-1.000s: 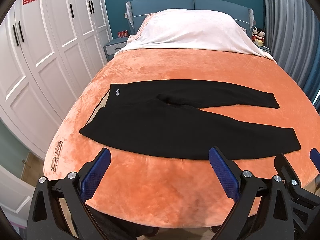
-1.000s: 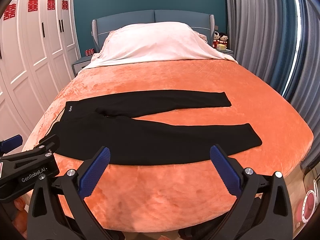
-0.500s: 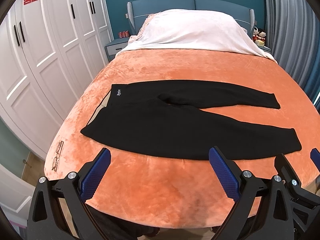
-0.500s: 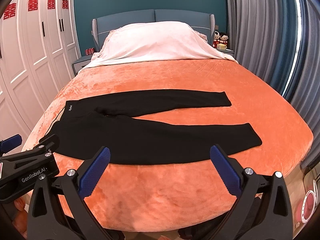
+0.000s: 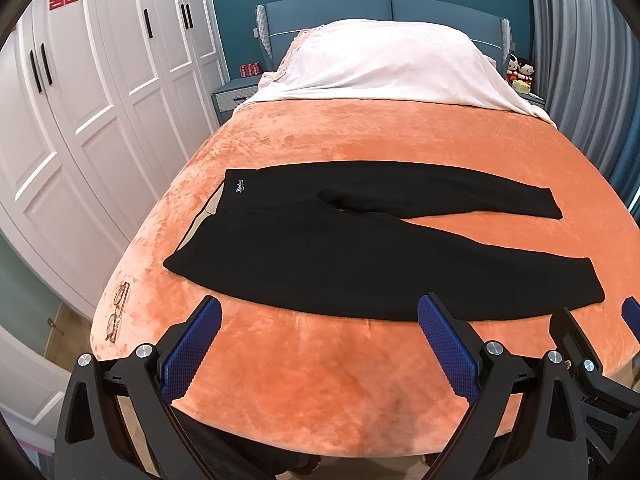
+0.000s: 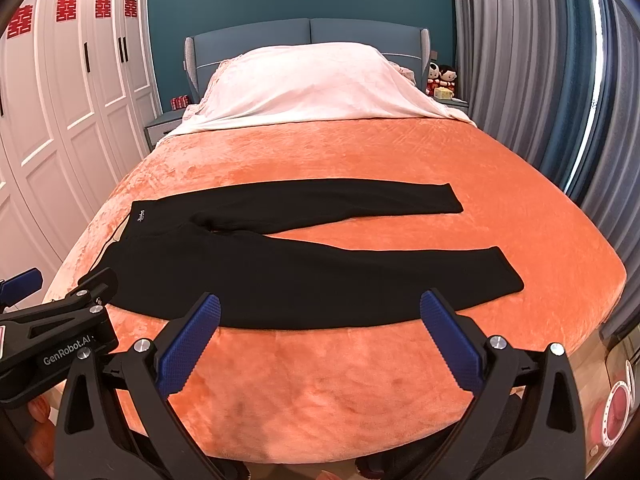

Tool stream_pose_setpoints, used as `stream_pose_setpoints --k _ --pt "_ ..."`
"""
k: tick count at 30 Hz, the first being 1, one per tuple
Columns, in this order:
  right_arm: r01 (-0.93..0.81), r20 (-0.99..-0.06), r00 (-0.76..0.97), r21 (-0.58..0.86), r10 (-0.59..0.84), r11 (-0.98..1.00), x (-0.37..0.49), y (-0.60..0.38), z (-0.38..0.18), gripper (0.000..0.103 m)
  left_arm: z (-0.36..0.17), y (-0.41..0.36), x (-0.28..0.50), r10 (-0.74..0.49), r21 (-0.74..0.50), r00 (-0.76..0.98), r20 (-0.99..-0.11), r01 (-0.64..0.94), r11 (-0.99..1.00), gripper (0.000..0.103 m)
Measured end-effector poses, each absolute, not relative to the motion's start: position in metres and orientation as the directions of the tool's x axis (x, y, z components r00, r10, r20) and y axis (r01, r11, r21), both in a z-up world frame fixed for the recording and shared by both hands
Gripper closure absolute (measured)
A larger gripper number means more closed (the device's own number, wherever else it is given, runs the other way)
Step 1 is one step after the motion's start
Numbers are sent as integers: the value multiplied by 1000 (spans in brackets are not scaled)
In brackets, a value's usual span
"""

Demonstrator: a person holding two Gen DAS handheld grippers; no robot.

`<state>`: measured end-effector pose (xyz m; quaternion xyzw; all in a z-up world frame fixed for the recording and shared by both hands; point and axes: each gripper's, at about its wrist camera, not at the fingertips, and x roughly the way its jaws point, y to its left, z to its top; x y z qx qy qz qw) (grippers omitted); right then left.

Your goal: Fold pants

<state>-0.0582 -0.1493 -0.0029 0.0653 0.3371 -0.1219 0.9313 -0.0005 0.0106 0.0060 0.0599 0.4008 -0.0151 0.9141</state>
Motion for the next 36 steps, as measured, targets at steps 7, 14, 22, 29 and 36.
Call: stream_pose_setpoints --k 7,14,22,29,36 --pt "271 -644 743 38 -184 962 -58 -149 -3 5 6 11 -1 22 99 679 -734 75 992 7" --pt "270 -646 742 42 -179 962 -59 -150 -4 5 5 10 -1 23 101 679 -734 76 992 7" --pt "267 -648 741 48 -174 962 -61 -154 -6 5 10 13 -2 34 110 680 -732 68 992 7" --pt "266 -654 737 50 -170 963 -60 -154 -9 5 9 15 -1 39 116 678 -734 68 991 7" --pt "254 -683 717 68 -140 965 -48 -164 -24 5 -6 3 12 52 142 657 -752 85 986 5"
